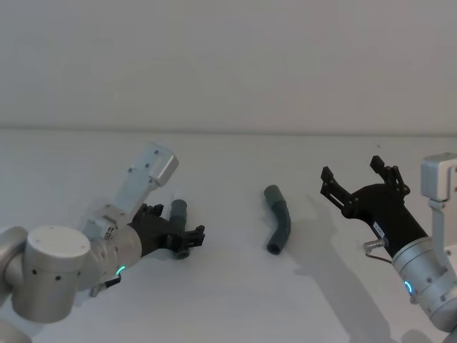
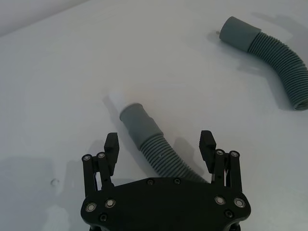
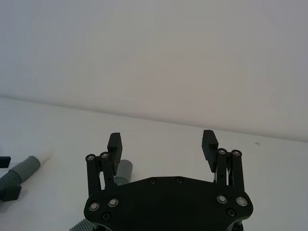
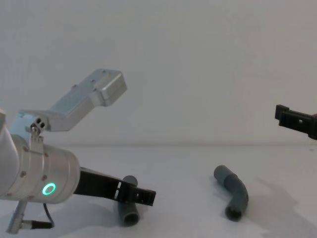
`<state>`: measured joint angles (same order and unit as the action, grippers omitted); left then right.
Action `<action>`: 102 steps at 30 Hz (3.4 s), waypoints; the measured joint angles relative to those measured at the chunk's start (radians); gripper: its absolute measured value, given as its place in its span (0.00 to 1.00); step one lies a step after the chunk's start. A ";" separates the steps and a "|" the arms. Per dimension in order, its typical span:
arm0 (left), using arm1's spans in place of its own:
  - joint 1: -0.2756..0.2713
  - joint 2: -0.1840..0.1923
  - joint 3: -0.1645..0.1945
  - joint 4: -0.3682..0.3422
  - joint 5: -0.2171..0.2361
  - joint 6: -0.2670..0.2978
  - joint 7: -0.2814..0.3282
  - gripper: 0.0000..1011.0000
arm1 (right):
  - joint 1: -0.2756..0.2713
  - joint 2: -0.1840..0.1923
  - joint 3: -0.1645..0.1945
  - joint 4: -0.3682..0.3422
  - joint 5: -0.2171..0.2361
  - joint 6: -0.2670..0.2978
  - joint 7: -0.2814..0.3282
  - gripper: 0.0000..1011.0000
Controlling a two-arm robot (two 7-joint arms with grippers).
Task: Use both hands to pick up one end of the pipe from the table, align the ends, and insert them.
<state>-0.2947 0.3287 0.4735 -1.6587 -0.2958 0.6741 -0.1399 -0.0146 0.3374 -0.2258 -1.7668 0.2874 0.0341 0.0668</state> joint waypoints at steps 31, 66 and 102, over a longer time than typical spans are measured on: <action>-0.053 -0.092 0.004 0.148 0.012 -0.061 -0.017 0.88 | 0.000 0.000 0.000 0.000 0.000 0.000 0.000 0.99; -0.057 -0.105 0.001 0.169 0.011 -0.066 -0.021 0.55 | 0.000 0.000 0.000 0.000 0.000 0.000 0.000 0.99; -0.056 -0.106 0.003 0.170 0.011 -0.067 -0.022 0.38 | 0.006 -0.003 -0.005 0.003 -0.003 0.014 0.003 0.99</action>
<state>-0.3506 0.2222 0.4762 -1.4884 -0.2846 0.6074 -0.1618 -0.0089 0.3347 -0.2305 -1.7639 0.2848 0.0477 0.0693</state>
